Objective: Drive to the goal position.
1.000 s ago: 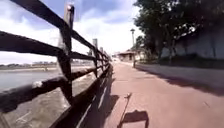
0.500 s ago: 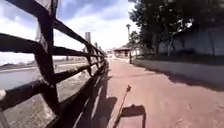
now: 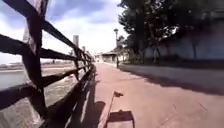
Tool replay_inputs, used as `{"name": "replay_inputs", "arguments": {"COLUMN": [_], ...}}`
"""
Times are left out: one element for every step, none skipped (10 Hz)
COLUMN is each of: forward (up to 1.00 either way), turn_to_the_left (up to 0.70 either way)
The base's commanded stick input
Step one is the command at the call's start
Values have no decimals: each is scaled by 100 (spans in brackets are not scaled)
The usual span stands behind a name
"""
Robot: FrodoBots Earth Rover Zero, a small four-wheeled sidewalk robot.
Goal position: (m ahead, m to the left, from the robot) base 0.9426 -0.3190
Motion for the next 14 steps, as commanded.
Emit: {"name": "replay_inputs", "arguments": {"forward": [0,0,0,0,0,0,0,0,0,0,0,0,0,0], "turn_to_the_left": [-67,-59,-52,-44,-36,-28,-20,-12,-4,0,0,0,0,0]}}
